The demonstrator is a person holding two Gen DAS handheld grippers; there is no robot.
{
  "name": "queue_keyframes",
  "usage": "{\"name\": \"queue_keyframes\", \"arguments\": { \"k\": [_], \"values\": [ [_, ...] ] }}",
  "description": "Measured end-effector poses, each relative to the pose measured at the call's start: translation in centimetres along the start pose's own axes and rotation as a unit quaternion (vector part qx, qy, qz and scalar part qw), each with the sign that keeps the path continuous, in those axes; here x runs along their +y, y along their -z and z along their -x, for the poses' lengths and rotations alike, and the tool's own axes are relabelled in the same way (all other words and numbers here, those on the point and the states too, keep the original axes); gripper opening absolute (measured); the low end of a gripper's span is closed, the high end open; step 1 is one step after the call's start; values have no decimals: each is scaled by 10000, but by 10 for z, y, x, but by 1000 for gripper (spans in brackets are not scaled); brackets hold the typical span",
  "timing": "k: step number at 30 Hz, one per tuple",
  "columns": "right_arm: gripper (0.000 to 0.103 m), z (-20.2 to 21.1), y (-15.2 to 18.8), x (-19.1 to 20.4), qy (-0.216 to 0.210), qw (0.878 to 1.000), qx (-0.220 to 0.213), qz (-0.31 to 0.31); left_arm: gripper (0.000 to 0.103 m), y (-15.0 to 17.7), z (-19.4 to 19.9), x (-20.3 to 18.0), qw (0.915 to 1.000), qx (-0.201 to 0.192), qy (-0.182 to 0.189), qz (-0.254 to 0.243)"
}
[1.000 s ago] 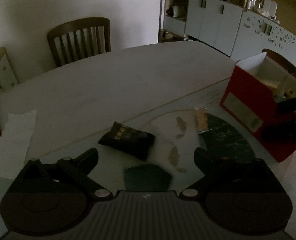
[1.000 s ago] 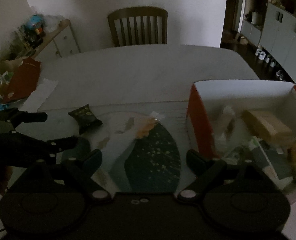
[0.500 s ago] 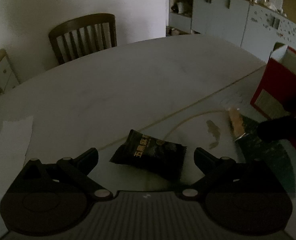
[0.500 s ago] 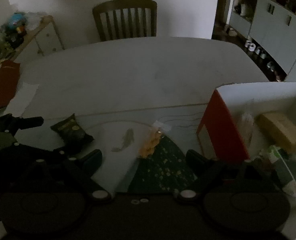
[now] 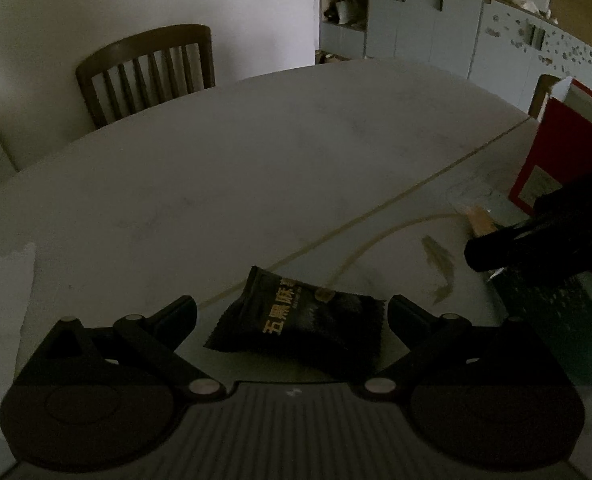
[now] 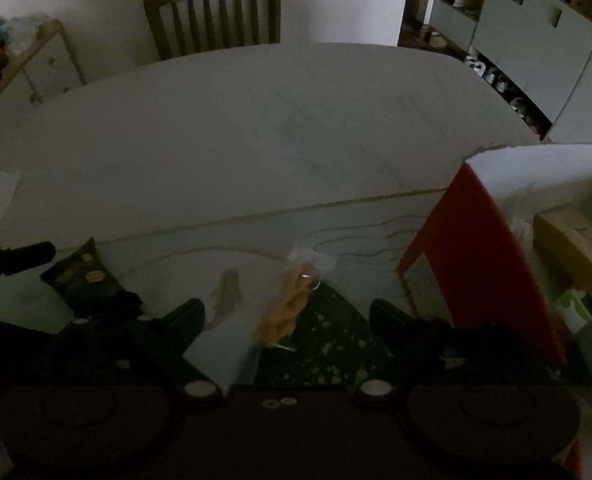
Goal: Organize objects
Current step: 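Grasp the black snack bag with the left tool while the right tool grasps the orange snack bag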
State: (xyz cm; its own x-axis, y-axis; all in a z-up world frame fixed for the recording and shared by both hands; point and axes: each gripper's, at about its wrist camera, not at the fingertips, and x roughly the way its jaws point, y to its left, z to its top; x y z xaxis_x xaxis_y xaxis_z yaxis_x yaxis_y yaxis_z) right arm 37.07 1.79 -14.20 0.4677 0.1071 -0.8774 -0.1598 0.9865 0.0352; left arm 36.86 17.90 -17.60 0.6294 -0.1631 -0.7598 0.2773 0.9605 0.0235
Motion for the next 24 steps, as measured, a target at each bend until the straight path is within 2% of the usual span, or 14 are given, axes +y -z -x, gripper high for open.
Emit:
{"name": "queue_keyframes", "arguments": {
  "k": [3,4,5,6,9,15,16,17,19,24],
  "values": [
    [84,-4,-1,0,-15,10000,31,-10,101,0,-1,1,10000,-30,91,22],
    [80,-5,-2,0,-49,10000,48,-7,100,1,-1,1,9999,-33,132,12],
    [72,-7,-2,1,-67,9999,75,11,94,1,-1,1,9998,-22,192,1],
    [70,-8,-2,1,-58,9999,105,28,88,1,-2,0,9998,-1,211,-15],
    [65,-11,-1,-1,-67,9999,155,-1,84,2,-1,-2,9997,9,228,-38],
    [45,-11,-5,0,-39,9999,151,-48,74,2,4,-3,9997,-41,258,9],
    [39,-10,-5,0,-64,9999,140,-60,73,2,5,-3,9996,-49,272,25],
    [31,-10,-4,0,-75,9999,131,-65,67,2,6,-4,9996,-52,287,48],
    [25,-9,-3,0,-73,9999,135,-61,65,1,7,-4,9994,-19,340,91],
    [19,-7,4,-1,-45,9999,116,50,58,2,12,-7,9994,14,344,103]
  ]
}}
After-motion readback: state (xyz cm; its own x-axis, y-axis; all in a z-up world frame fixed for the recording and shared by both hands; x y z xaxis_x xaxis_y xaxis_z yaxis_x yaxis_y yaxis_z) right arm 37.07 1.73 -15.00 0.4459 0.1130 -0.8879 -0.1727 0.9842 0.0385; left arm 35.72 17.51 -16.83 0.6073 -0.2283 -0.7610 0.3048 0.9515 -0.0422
